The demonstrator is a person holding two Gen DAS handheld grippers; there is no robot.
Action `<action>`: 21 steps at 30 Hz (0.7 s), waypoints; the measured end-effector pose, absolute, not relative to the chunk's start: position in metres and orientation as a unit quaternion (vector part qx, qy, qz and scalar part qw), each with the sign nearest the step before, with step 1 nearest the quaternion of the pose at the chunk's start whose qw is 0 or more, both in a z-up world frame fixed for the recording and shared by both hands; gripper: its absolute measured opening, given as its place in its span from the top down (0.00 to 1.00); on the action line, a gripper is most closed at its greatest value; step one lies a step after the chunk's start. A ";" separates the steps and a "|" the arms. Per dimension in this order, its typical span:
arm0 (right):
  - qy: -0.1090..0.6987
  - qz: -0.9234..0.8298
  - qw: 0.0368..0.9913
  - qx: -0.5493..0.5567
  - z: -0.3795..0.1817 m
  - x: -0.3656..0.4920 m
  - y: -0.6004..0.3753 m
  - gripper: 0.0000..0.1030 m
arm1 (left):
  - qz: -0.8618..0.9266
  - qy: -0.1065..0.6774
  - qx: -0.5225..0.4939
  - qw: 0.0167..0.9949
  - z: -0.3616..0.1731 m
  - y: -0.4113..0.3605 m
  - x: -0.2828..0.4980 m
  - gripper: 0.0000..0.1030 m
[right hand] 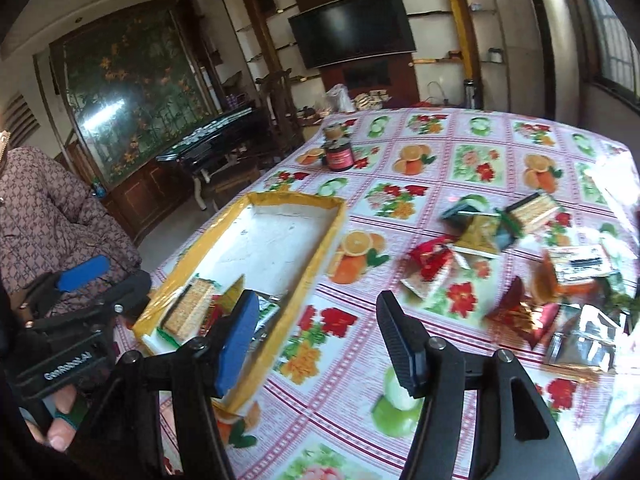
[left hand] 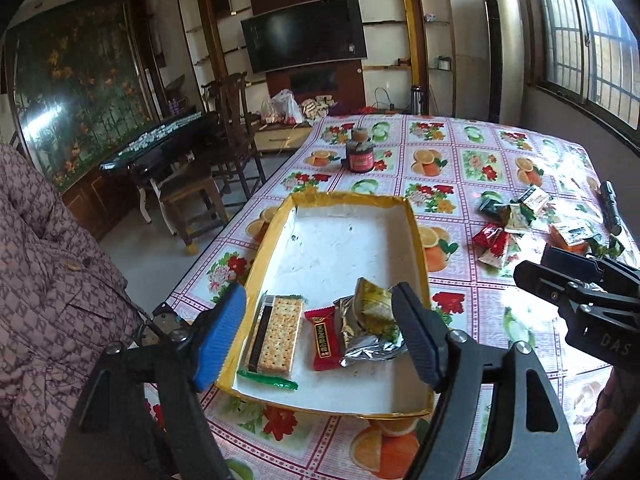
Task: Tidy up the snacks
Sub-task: 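Release the red cake and yellow-green packet into the tray with both tools, then withdraw both tools from the tray toward the remaining snacks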
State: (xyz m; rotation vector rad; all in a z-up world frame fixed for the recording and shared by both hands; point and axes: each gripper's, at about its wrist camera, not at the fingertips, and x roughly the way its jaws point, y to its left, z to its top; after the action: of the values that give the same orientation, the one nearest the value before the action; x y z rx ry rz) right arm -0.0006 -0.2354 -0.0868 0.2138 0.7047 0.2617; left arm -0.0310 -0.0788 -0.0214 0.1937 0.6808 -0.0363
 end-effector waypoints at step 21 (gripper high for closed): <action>0.322 0.023 0.945 0.047 -0.077 -0.043 -0.278 0.31 | -0.034 0.308 0.116 0.944 -0.005 -0.116 -0.049 0.09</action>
State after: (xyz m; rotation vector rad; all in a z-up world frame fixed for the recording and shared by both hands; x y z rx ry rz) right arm -0.0434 -0.2782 -0.0767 0.0965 0.6569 0.0465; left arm -0.0488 -0.1161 -0.0046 0.2362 0.6273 -0.0683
